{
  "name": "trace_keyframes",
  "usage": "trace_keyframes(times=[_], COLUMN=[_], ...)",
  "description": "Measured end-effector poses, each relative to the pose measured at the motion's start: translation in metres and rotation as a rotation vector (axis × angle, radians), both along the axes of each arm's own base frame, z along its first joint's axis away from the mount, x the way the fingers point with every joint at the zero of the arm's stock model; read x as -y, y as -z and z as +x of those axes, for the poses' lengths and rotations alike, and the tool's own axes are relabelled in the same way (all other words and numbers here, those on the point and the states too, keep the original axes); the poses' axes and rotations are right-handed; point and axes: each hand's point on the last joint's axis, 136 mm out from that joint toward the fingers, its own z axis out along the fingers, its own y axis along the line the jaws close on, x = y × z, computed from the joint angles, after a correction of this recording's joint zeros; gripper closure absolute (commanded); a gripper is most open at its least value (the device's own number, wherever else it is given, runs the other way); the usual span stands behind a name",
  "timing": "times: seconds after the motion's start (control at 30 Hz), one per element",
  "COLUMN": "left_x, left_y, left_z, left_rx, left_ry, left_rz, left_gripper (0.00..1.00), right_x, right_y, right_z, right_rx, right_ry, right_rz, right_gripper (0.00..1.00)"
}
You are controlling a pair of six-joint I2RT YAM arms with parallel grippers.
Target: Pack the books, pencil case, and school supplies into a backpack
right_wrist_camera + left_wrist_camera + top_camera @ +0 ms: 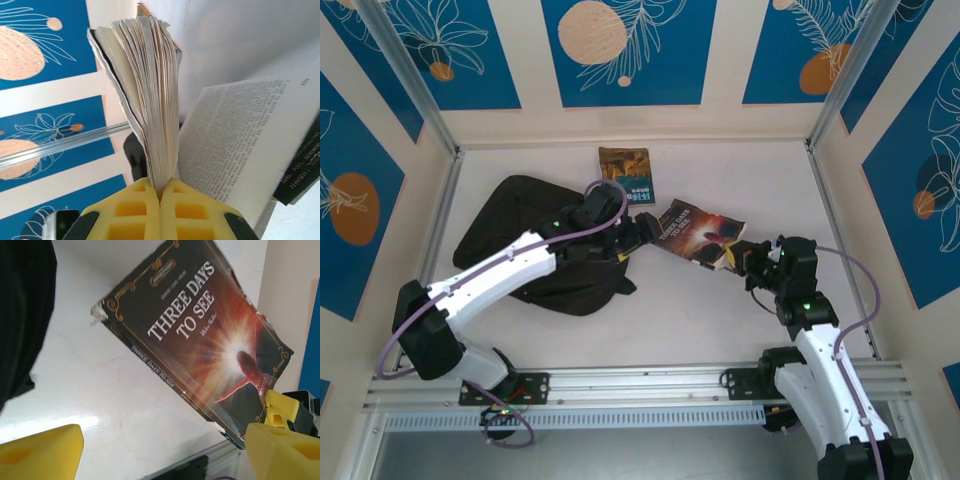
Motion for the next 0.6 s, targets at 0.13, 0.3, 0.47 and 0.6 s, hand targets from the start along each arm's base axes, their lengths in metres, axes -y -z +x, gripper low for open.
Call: trace_keyframes(times=[0.13, 0.3, 0.47, 0.6], left_x=[0.012, 0.026, 0.034, 0.032], left_y=[0.013, 0.029, 0.026, 0.007], left_z=[0.005, 0.017, 0.034, 0.053], left_rx=[-0.073, -0.119, -0.099, -0.035], left_ry=[-0.038, -0.081, -0.114, -0.155], left_rz=[-0.038, -0.063, -0.093, -0.128], left_gripper=[0.18, 0.23, 0.30, 0.49], right_x=[-0.007, -0.018, -0.028, -0.037], right_y=[-0.024, -0.037, -0.044, -0.048], right_z=[0.010, 0.014, 0.015, 0.013], right_rx=[0.057, 0.090, 0.105, 0.117], right_ry=[-0.002, -0.011, -0.024, -0.044], right_rz=[0.031, 0.069, 0.104, 0.139], right_gripper=[1.00, 1.00, 1.00, 1.00])
